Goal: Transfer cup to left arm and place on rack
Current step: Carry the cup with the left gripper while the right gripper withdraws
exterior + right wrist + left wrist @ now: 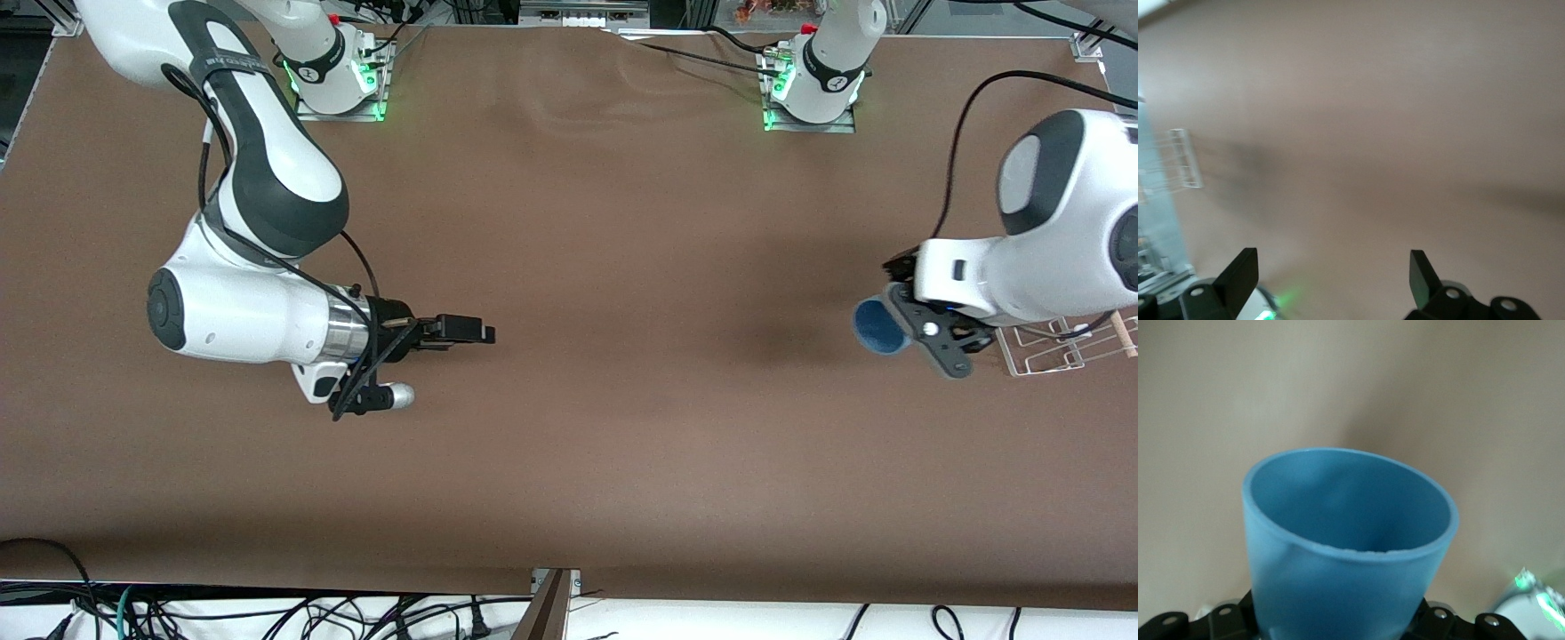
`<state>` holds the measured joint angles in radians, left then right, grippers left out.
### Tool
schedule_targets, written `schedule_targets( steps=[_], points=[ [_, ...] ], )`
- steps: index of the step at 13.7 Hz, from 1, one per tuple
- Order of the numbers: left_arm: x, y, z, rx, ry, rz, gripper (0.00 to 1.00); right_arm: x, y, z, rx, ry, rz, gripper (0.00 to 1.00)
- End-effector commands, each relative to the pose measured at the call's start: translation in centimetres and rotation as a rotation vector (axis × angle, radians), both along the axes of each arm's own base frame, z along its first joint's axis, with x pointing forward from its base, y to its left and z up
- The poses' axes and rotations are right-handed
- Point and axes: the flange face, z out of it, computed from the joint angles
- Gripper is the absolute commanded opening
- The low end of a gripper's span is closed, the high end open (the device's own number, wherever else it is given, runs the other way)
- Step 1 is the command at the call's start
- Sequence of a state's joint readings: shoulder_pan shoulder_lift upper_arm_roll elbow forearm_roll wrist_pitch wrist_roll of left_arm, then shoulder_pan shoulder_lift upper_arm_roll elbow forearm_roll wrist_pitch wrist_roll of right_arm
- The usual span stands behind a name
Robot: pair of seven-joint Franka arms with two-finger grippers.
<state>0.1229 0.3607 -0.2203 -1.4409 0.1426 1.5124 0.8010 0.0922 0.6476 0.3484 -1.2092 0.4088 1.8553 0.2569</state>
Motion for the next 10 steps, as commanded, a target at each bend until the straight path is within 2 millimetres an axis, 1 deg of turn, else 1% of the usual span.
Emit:
schedule_targets(
  steps=[1,2,3,4,5,6,7,9,10],
  points=[
    [-1.2,3.2,0.5,0.188,0.071,0.020,0.00,-1.9,-6.4,0.1,-0.115,0.047,0.049,1.00],
    [-1.5,4.3,0.5,0.238,0.099,0.030,0.00,-2.1,-9.0,0.5,-0.177,0.045,0.097,1.00],
    [-2.0,5.9,0.4,0.286,0.134,0.058,0.00,-2.3,-11.5,1.4,-0.247,0.024,0.145,1.00],
    [-2.2,7.2,0.2,0.338,0.154,0.083,0.00,-2.6,-13.6,2.8,-0.299,0.010,0.167,1.00],
    [-2.5,8.3,-0.4,0.390,0.195,0.104,0.00,-2.8,-15.7,3.8,-0.337,0.016,0.155,1.00],
    [-2.8,9.4,-1.5,0.425,0.248,0.120,0.00,-3.1,-17.6,4.7,-0.357,0.020,0.134,1.00],
    [-3.2,11.0,-2.3,0.455,0.299,0.143,0.00,-3.6,-19.0,5.7,-0.393,0.016,0.124,1.00],
    [-3.9,12.2,-3.0,0.547,0.372,0.151,0.00,-4.4,-20.9,7.5,-0.525,-0.029,0.124,1.00],
    [-3.8,12.8,-3.7,0.596,0.402,0.147,0.00,-4.7,-21.5,8.3,-0.584,-0.050,0.128,1.00]
  ],
)
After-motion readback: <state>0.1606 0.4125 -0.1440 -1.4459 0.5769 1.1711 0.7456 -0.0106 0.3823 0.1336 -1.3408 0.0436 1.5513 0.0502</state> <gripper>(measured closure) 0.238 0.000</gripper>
